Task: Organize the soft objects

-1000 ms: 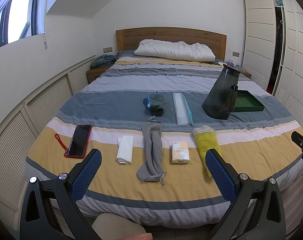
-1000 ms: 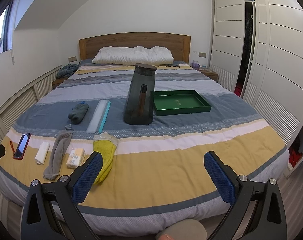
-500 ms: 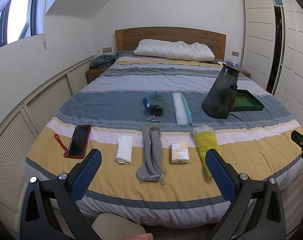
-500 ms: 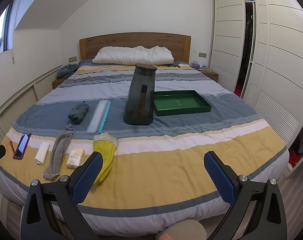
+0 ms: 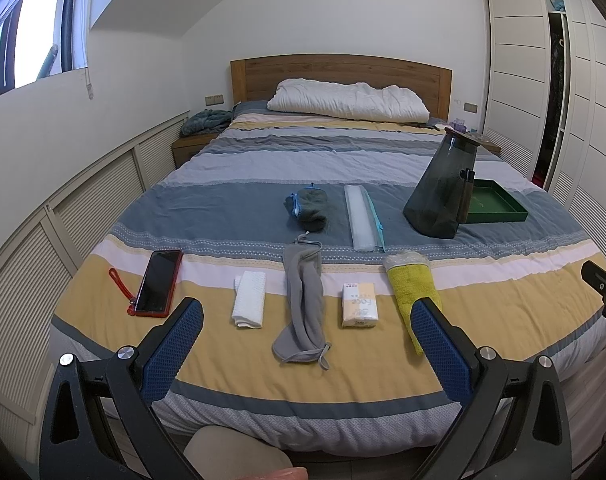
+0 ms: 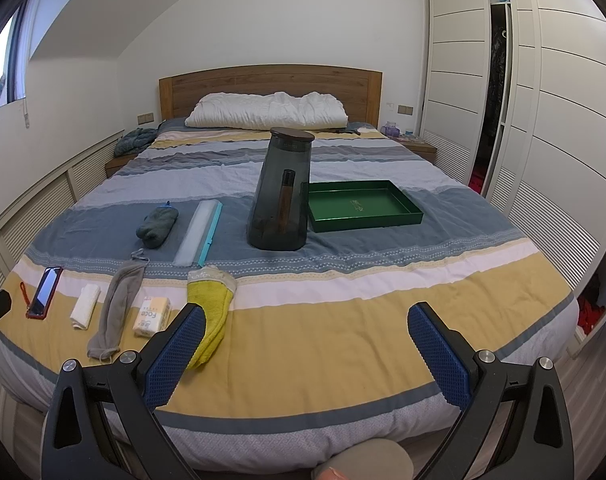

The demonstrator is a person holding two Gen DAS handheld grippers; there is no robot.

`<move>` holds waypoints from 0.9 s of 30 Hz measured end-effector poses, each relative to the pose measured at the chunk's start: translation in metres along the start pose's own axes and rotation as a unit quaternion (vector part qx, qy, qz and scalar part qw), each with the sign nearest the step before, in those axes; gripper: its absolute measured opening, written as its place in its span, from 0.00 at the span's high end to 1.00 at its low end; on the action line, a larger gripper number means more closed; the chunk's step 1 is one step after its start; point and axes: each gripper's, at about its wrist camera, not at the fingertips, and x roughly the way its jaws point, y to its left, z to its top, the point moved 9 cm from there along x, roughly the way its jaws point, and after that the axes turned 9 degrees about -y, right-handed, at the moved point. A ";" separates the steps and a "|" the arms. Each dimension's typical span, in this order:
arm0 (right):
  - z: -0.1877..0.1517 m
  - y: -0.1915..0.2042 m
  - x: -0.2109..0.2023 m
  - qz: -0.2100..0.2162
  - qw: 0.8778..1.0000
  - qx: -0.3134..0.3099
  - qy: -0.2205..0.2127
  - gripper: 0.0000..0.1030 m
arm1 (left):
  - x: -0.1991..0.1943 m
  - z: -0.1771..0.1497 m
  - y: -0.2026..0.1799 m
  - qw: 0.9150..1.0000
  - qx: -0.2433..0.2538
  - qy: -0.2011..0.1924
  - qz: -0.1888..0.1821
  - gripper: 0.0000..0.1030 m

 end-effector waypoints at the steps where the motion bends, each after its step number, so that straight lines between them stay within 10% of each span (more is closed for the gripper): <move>1: -0.001 0.000 0.000 0.000 1.000 -0.001 0.000 0.00 | 0.000 0.000 0.000 1.000 -0.001 0.000 0.000 0.01; 27: -0.002 0.003 0.001 0.001 1.000 -0.001 0.002 0.00 | 0.000 -0.001 -0.001 1.000 0.000 0.002 0.001 0.01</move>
